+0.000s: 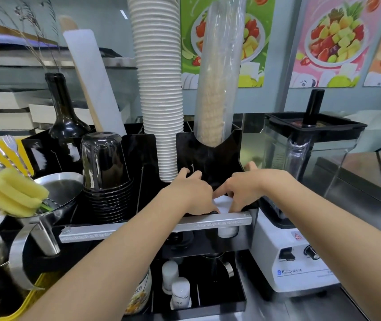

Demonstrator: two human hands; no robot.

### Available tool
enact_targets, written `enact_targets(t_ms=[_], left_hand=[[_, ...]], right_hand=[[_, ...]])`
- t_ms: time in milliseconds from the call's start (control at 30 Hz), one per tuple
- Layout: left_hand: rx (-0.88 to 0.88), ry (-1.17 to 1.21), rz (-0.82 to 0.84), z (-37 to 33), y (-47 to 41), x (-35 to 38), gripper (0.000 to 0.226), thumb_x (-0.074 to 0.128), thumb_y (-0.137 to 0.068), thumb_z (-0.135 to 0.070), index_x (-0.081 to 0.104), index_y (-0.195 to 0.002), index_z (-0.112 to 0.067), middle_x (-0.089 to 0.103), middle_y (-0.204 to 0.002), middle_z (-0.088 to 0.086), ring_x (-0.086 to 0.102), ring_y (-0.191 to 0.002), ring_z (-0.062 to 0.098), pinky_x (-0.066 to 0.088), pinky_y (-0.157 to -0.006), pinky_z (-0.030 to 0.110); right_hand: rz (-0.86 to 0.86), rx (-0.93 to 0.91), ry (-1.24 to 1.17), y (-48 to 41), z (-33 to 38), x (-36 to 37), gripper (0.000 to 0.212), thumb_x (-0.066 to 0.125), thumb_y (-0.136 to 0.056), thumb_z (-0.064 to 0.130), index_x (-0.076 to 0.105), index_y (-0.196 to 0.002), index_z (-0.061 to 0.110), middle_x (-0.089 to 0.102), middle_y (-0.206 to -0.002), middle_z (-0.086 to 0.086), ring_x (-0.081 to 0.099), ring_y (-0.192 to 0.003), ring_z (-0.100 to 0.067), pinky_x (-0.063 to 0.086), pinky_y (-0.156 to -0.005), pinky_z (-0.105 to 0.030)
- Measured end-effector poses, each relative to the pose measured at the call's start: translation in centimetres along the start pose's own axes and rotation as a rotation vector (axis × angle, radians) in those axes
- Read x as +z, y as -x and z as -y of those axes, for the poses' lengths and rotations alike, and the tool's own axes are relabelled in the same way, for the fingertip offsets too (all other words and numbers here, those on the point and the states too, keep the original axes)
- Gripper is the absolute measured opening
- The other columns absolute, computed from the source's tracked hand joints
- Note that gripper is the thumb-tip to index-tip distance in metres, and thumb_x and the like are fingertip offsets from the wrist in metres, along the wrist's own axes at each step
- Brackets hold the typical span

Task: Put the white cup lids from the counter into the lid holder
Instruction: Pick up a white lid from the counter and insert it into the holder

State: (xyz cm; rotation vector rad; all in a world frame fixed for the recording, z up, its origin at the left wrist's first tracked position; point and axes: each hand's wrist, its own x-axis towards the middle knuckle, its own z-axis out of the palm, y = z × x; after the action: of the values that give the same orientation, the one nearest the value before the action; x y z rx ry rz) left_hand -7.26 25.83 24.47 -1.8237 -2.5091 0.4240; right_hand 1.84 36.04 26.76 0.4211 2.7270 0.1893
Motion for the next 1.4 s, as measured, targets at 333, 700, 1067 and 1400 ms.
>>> enact_targets(t_ms=[333,700,1067,1400], left_hand=[[0.078,0.022,-0.152,0.3,0.7,0.6,0.045,0.029,-0.095,-0.047,0.064,-0.113,-0.025,0.063,-0.107,0.006,0.037,-0.124,0.014,-0.011,-0.114,0.045],[0.086,0.033,-0.144,0.3,0.9,0.7,0.049,0.027,-0.096,-0.043,0.067,-0.106,-0.016,0.064,-0.107,0.005,0.038,-0.122,0.015,-0.009,-0.115,0.044],[0.062,0.174,-0.500,0.1,1.2,2.2,0.028,0.035,-0.091,-0.021,0.061,-0.088,-0.011,0.060,-0.093,0.003,0.048,-0.099,0.019,0.024,-0.104,0.036],[0.026,0.204,-0.696,0.1,1.4,2.7,0.022,0.041,-0.090,-0.025,0.060,-0.088,-0.013,0.062,-0.091,0.001,0.053,-0.092,0.019,0.031,-0.093,0.029]], right_hand=[[0.022,0.011,0.053,0.5,0.5,-0.1,0.058,0.050,-0.084,0.025,0.034,-0.134,0.050,0.061,-0.096,0.007,0.039,-0.116,-0.020,0.013,-0.101,-0.048],[0.055,0.011,0.059,0.8,0.9,-0.4,0.063,0.047,-0.085,0.021,0.027,-0.137,0.049,0.044,-0.078,0.016,0.040,-0.117,-0.022,0.020,-0.097,-0.043],[0.075,0.030,0.147,-0.2,1.5,-0.6,0.069,0.053,-0.077,0.013,0.032,-0.135,0.044,0.054,-0.129,0.002,0.039,-0.124,-0.026,-0.006,-0.110,-0.058],[0.015,0.020,0.029,1.2,1.6,-0.8,0.056,0.049,-0.081,0.005,0.044,-0.129,0.033,0.040,-0.060,0.012,0.041,-0.062,-0.003,-0.012,-0.114,-0.054]])
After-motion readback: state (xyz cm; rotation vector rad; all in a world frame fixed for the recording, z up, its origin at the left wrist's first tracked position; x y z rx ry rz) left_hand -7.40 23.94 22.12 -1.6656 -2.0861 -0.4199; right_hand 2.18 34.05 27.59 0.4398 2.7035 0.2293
